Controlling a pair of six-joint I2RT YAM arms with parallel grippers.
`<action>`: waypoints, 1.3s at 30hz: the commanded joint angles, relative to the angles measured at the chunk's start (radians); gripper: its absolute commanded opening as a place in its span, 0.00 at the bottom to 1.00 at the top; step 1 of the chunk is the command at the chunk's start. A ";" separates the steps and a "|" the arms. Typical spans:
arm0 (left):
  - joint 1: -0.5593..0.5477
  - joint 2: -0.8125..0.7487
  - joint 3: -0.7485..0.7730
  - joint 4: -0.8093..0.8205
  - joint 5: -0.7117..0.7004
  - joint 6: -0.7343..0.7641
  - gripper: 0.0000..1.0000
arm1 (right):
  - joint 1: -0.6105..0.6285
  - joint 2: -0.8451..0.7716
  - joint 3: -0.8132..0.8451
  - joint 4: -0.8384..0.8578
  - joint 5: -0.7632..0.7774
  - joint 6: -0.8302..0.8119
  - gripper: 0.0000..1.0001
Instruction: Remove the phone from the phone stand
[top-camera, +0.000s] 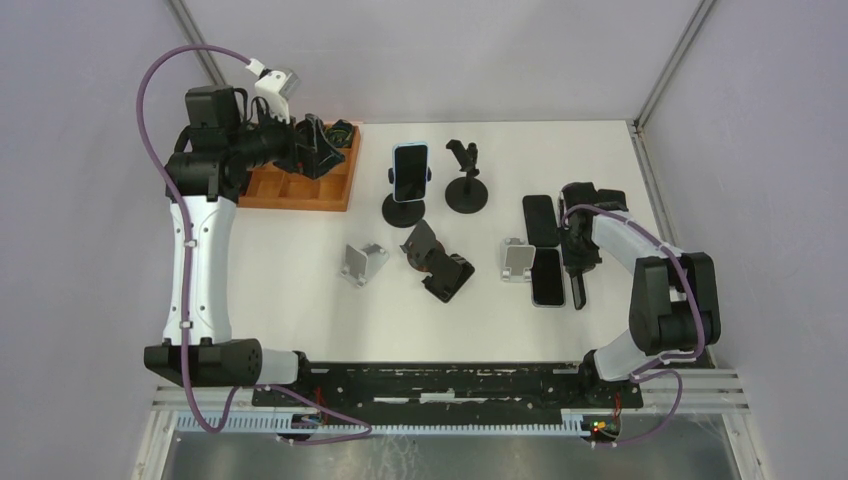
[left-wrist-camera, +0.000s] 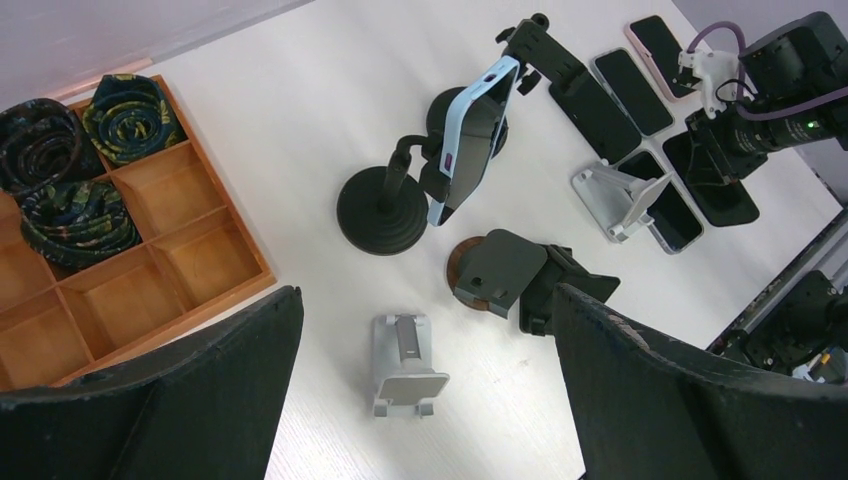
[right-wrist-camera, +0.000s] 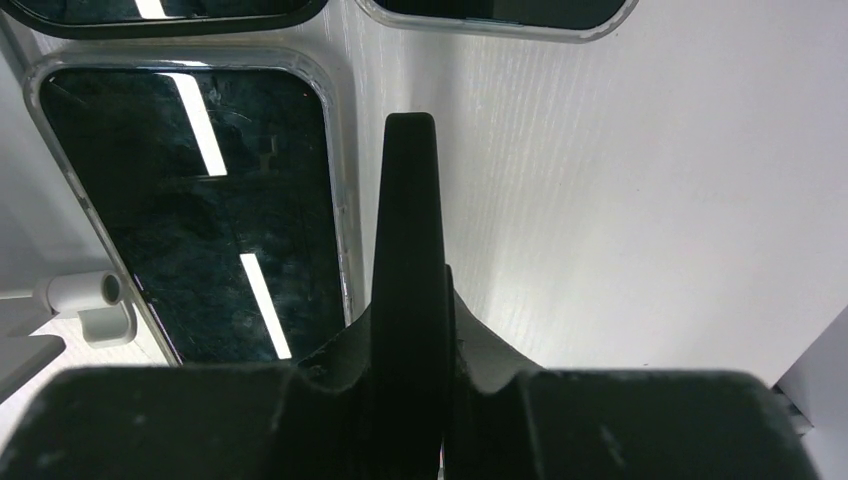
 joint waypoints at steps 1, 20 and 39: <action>0.005 -0.023 0.002 0.048 0.008 -0.022 1.00 | -0.031 0.000 -0.013 0.026 -0.054 -0.013 0.16; 0.005 -0.034 -0.008 0.062 0.002 -0.026 1.00 | -0.083 0.002 0.085 -0.020 -0.042 -0.004 0.61; 0.005 -0.029 0.002 0.069 0.008 -0.037 1.00 | -0.148 -0.018 -0.029 0.062 -0.068 0.033 0.69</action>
